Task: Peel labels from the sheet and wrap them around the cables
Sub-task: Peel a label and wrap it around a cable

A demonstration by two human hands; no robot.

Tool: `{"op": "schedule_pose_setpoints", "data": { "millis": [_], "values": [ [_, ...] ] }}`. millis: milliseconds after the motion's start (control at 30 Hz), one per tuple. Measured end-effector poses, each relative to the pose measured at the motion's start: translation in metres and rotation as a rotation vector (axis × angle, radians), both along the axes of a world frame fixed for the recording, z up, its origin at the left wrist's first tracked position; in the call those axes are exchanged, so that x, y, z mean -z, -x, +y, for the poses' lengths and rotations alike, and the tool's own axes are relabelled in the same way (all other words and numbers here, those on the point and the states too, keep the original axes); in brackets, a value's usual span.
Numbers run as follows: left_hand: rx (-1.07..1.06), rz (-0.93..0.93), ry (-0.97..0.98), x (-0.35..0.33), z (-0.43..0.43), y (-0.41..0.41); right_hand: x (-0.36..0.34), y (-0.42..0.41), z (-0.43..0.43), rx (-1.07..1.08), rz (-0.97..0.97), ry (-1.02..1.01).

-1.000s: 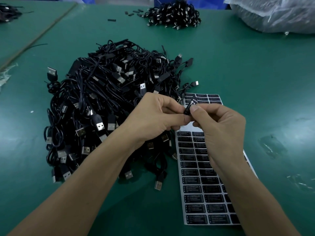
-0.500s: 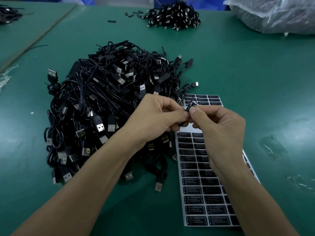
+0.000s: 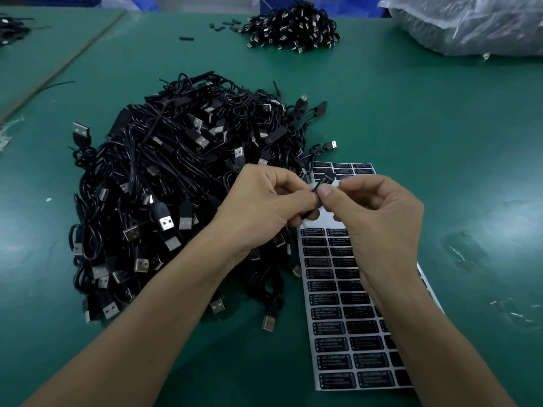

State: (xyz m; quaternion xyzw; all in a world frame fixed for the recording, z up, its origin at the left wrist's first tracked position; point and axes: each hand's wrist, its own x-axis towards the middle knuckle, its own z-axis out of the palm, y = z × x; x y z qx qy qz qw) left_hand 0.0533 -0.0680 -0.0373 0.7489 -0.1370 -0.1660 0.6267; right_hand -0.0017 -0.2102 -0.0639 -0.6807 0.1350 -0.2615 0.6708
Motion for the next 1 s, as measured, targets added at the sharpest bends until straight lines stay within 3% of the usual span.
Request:
{"op": "schedule_pose_setpoints", "data": {
  "millis": [300, 700, 867, 1000],
  "values": [
    [0.066, -0.046, -0.091, 0.000, 0.001, 0.000, -0.004, -0.002, 0.002, -0.145, -0.009, -0.053],
    [0.189, -0.268, -0.241, -0.005, 0.006, -0.001, -0.004, 0.001, 0.000, -0.170, 0.014, 0.148],
    [-0.023, -0.279, -0.113, -0.006, 0.008, -0.006, -0.005, 0.002, 0.002, -0.292, 0.065, 0.044],
    [-0.142, -0.084, 0.090, -0.010, 0.010, -0.009, -0.004, 0.002, 0.006, -0.489, 0.205, 0.217]
  ]
}}
